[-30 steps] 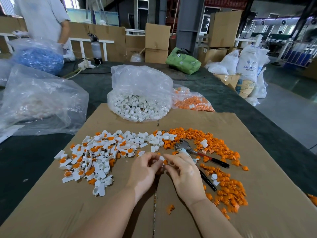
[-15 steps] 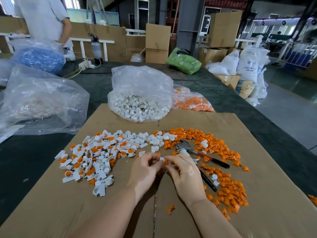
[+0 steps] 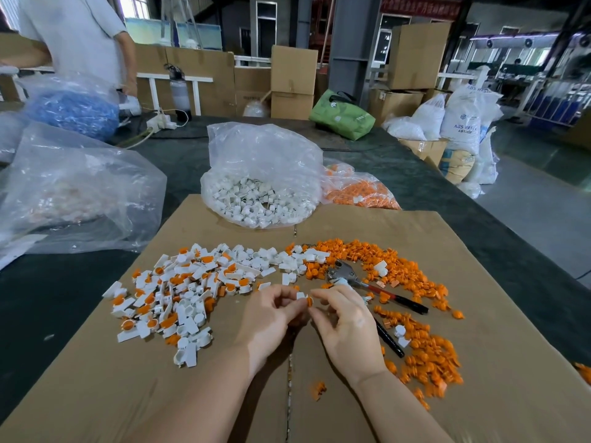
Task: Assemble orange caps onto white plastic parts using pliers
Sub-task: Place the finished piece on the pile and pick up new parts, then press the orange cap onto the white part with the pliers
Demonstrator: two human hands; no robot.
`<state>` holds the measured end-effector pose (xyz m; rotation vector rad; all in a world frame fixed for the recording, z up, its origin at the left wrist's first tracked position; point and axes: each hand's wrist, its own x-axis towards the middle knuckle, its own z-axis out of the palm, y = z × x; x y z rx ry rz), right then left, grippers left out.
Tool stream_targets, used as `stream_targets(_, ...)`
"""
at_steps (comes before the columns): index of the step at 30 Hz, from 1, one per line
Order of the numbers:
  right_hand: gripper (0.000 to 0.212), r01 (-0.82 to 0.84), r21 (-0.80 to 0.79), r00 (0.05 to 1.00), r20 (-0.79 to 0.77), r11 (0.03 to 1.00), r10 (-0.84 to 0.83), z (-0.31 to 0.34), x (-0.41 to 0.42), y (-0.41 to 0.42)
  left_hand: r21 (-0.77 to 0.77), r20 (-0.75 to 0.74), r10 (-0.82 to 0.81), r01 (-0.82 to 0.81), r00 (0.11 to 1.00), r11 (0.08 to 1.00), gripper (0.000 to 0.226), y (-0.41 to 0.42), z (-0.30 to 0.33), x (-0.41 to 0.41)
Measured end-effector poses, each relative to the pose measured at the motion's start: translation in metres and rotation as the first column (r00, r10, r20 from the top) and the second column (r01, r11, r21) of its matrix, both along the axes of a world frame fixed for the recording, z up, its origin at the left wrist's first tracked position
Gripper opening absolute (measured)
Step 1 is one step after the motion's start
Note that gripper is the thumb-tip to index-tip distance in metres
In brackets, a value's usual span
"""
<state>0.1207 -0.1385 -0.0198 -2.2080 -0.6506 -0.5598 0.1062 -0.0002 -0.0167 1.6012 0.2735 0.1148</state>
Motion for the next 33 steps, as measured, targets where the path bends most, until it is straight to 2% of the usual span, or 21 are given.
stream_targets(2,0.026,0.098,-0.044,0.994,0.057,0.994,-0.095,-0.001,0.002,-0.004,-0.024,-0.01,0.016,-0.016,1.0,1.0,0.013,0.0,0.001,0.001)
stream_targets(4,0.03,0.275,-0.124,0.961,0.082,0.954,-0.266,0.003,0.006,-0.009,-0.056,-0.026,0.039,-0.04,0.999,0.998,0.011,0.0,0.001,0.002)
stream_targets(5,0.034,0.364,-0.197,0.931,0.046,0.91,-0.362,0.006,0.009,-0.013,-0.061,-0.035,0.046,-0.048,0.998,0.997,0.01,0.0,0.001,0.003)
stream_targets(7,0.049,0.463,-0.439,0.838,-0.067,0.77,-0.542,0.013,0.016,-0.02,-0.045,-0.052,0.05,-0.052,0.997,0.998,0.008,0.0,0.001,0.005)
stream_targets(9,0.065,0.421,-0.618,0.759,-0.16,0.663,-0.631,0.018,0.024,-0.028,-0.034,-0.057,0.054,-0.056,0.997,0.998,0.007,0.001,0.001,0.007)
stream_targets(11,0.073,0.329,-0.698,0.715,-0.256,0.636,-0.651,0.021,0.031,-0.033,-0.032,-0.058,0.059,-0.061,0.997,0.998,0.008,0.001,0.001,0.009)
stream_targets(13,0.07,0.274,-0.736,0.704,-0.285,0.619,-0.65,0.023,0.035,-0.036,-0.034,-0.061,0.058,-0.06,0.996,0.998,0.009,0.001,0.002,0.01)
stream_targets(16,0.065,0.255,-0.752,0.738,-0.255,0.608,-0.625,0.025,0.037,-0.037,-0.045,-0.068,0.069,-0.072,0.995,0.996,0.01,0.001,0.002,0.01)
stream_targets(19,0.063,0.252,-0.75,0.78,-0.216,0.611,-0.587,0.025,0.036,-0.036,-0.046,-0.068,0.074,-0.077,0.995,0.996,0.01,0.001,0.002,0.01)
stream_targets(23,0.041,0.318,-0.727,0.832,-0.095,0.609,-0.547,0.037,0.032,-0.033,-0.099,-0.087,0.082,-0.09,0.993,0.991,0.008,0.002,0.005,0.012)
stream_targets(26,0.037,0.263,-0.636,0.867,-0.174,0.726,-0.467,0.047,0.031,-0.029,-0.236,-0.134,0.086,-0.116,0.987,0.965,0.007,0.005,0.011,0.016)
stream_targets(28,0.033,0.14,-0.476,0.879,-0.344,0.868,-0.331,0.056,0.031,-0.025,-0.317,-0.139,0.082,-0.123,0.987,0.94,0.006,0.006,0.016,0.019)
stream_targets(29,0.033,0.059,-0.363,0.842,-0.482,0.93,-0.241,0.061,0.03,-0.023,-0.338,-0.138,0.084,-0.126,0.987,0.933,0.005,0.007,0.019,0.021)
stream_targets(31,0.033,-0.045,-0.169,0.694,-0.714,0.985,-0.091,0.071,0.026,-0.02,-0.365,-0.138,0.101,-0.145,0.985,0.92,0.004,0.007,0.025,0.023)
stream_targets(33,0.03,-0.086,-0.082,0.565,-0.825,0.993,-0.019,0.075,0.022,-0.019,-0.373,-0.143,0.132,-0.177,0.981,0.911,0.006,0.009,0.028,0.026)
